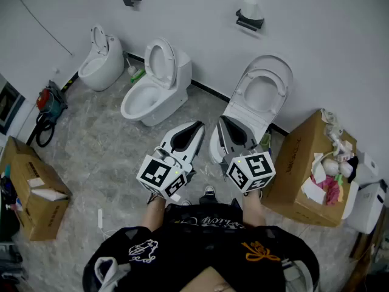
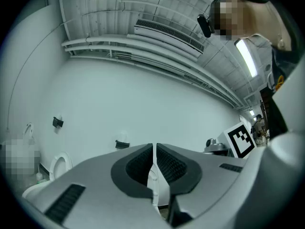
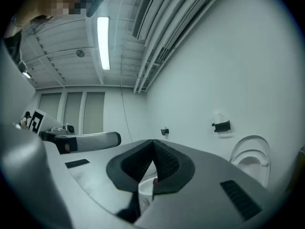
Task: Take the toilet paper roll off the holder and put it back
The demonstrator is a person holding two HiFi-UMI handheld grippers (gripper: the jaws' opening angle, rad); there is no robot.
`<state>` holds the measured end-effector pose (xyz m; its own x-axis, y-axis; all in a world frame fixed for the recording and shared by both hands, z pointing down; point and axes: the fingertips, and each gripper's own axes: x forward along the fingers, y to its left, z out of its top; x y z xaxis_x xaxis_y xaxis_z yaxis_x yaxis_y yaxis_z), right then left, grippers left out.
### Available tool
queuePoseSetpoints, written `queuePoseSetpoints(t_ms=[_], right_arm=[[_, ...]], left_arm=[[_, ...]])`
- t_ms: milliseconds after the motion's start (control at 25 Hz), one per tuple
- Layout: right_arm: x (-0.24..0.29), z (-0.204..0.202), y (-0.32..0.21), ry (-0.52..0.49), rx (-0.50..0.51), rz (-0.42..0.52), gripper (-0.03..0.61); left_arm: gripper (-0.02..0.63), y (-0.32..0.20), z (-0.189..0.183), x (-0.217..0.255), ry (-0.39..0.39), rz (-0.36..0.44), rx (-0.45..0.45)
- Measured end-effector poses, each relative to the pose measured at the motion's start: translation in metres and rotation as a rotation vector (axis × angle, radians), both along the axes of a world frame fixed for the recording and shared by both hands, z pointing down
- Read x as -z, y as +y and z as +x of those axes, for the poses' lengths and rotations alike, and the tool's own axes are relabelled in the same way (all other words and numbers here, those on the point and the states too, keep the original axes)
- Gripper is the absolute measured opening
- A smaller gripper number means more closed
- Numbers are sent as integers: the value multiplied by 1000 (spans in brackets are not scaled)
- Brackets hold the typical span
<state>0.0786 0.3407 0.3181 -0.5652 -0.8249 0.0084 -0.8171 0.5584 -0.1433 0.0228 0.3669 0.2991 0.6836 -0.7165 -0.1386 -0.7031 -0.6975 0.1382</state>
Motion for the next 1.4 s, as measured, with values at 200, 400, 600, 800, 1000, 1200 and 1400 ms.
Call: queuePoseSetpoints(t_ms=[200,400,600,800,1000,1200,1400], right_arm=[[0,10,-14,-12,0,1,14],[3,18,-32,-59,12,16,15],[3,35,-58,-58,19,32,15],[7,55,-90,-84,28,35,15],[4,71,-119,-78,46,38,16],[-11,82,-141,-72,69,24,17],[-24,80,-159,-75,89,1,18]], left_arm=[[35,-16,10,-1,-11,-6,-5],[37,-36,20,-2,-22,-6,-4],[37,-62,37,-4,-32,3,2],[37,-89,56,0,-53,26,9],[37,-116,73,0,-72,29,33],[37,-135,83,-11,-82,6,74],[37,-151,81,-25,-113,-29,101]])
